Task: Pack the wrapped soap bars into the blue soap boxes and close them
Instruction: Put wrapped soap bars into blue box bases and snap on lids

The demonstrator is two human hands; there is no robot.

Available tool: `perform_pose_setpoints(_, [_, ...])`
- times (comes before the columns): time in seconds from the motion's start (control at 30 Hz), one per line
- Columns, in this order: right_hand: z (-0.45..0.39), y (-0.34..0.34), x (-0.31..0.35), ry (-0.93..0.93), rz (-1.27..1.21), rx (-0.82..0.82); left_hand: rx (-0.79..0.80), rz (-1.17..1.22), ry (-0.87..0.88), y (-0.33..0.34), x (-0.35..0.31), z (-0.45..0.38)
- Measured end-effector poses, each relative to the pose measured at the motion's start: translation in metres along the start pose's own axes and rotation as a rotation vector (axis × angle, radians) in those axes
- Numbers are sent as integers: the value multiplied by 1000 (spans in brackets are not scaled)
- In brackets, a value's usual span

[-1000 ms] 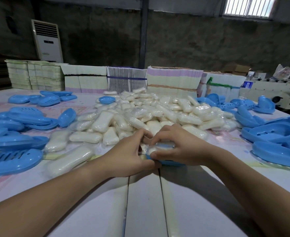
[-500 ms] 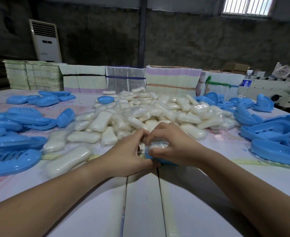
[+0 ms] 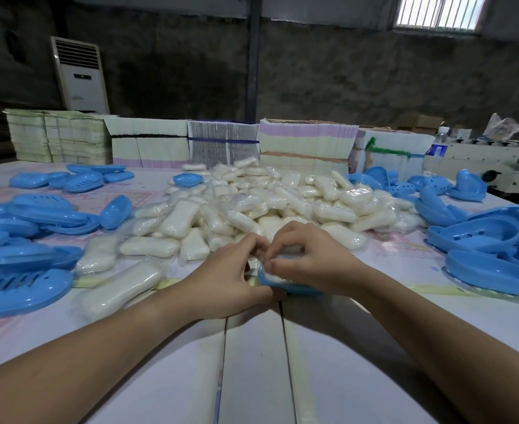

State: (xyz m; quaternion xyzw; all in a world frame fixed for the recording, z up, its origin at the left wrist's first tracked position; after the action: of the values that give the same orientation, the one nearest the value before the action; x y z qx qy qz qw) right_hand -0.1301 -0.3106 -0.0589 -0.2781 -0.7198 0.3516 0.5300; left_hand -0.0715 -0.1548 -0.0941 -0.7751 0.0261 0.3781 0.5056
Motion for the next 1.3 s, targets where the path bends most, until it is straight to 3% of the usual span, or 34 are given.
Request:
perform_pose_setpoints(0.37, [-1,-16,-8,40,-199,-112,-43,34,-35,2,2,0])
perform_pose_setpoints(0.57, [8,-54,-29,160,37,-157,-39,-9,-32,2,8,0])
perform_pose_setpoints(0.67, [26,-79,-51,287,186,-202,-14,-24,-43,3,9,0])
perform_pose_setpoints(0.77, [60,-112,-82,556,417,-262,-29,-14,-45,2,8,0])
perform_pose_setpoints(0.87, [95,-137,-109,860,460,-235,-24,-26,-29,3,6,-1])
perform_pose_setpoints(0.97, [105,-142,-118,984,471,-178,-14,-34,-9,4,5,-2])
perform_pose_setpoints(1.1, [100,-128,-114,989,474,-53,-44,-44,2,4,5,0])
perform_pose_setpoints(1.3, [82,-103,-102,791,459,-91,-48,-38,2,5,7,-1])
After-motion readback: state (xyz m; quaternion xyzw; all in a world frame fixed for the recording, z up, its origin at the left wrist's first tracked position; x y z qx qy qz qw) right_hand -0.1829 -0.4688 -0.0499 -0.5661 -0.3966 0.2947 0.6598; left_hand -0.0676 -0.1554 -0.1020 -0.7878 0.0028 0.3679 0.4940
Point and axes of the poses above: each hand's wrist, its own z-axis away from the middle knuckle, its own y-axis out of the palm, x = y × z, the point moved 2 cm from there along -z, towards the middle knuckle, and after that the axes turned 11 degrees about x, right-handed, at the moved point
